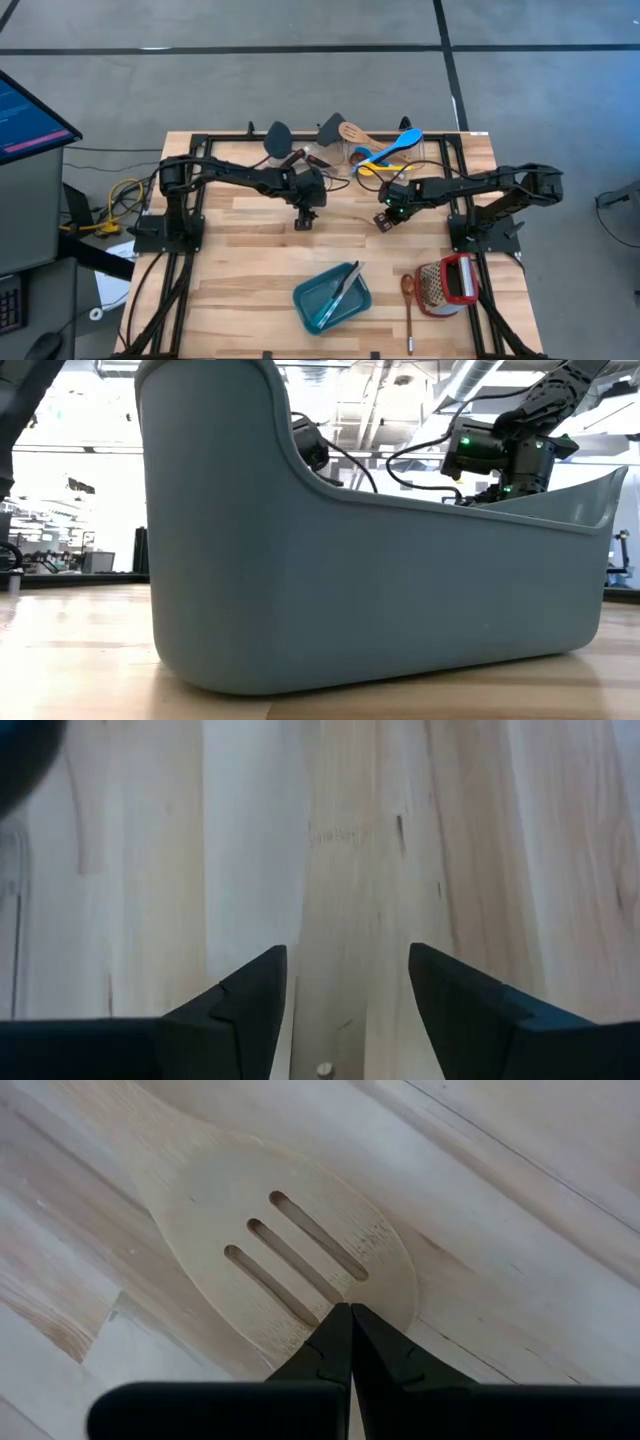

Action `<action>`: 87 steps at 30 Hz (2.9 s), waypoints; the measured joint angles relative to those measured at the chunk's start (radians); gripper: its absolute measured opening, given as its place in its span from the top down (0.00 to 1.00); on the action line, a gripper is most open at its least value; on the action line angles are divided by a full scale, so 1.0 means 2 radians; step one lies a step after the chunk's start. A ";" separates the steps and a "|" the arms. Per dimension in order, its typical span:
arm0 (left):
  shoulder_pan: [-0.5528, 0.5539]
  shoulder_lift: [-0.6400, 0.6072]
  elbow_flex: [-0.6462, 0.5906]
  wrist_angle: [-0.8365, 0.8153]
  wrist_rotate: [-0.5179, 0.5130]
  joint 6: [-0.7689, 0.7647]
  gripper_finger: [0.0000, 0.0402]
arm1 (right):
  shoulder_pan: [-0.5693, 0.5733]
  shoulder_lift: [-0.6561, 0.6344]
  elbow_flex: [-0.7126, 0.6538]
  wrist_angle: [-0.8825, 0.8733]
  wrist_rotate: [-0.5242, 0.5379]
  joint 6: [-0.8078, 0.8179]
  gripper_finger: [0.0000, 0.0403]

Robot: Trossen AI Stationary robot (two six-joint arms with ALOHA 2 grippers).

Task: Pick & Place Kitchen Items
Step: Put the wooden slotted spatula into the top right transparent bin

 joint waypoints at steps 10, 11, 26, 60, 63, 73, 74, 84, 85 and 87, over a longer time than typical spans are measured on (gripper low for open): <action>0.000 0.000 -0.015 0.032 0.000 -0.010 0.59 | 0.000 0.000 0.000 0.004 0.000 0.000 1.00; 0.000 0.000 -0.015 0.038 0.000 -0.014 0.61 | 0.000 0.000 0.000 0.004 0.000 0.000 1.00; -0.002 0.000 -0.020 0.054 0.002 -0.025 0.83 | 0.000 0.000 0.000 0.004 0.002 0.000 1.00; -0.001 -0.005 -0.034 0.059 0.029 -0.079 0.85 | -0.035 -0.050 0.253 -0.185 -0.091 -0.096 1.00; -0.001 -0.027 -0.034 0.061 0.029 -0.079 0.85 | -0.049 -0.091 0.259 -0.191 -0.091 -0.096 1.00; -0.001 -0.177 -0.034 0.071 -0.085 -0.074 0.85 | -0.086 -0.219 0.260 -0.220 -0.038 -0.083 1.00; -0.001 -0.192 -0.034 0.068 -0.106 -0.074 0.85 | -0.088 -0.227 0.260 -0.220 -0.035 -0.083 1.00; -0.002 -0.276 -0.033 0.089 -0.287 -0.073 0.85 | -0.095 -0.238 0.257 -0.130 -0.024 -0.086 1.00; -0.003 -0.278 -0.033 0.089 -0.301 -0.073 0.85 | -0.093 -0.235 0.252 -0.099 -0.024 -0.090 1.00; -0.003 -0.280 -0.033 0.094 -0.325 -0.073 0.85 | -0.091 -0.232 0.233 -0.037 -0.024 -0.101 1.00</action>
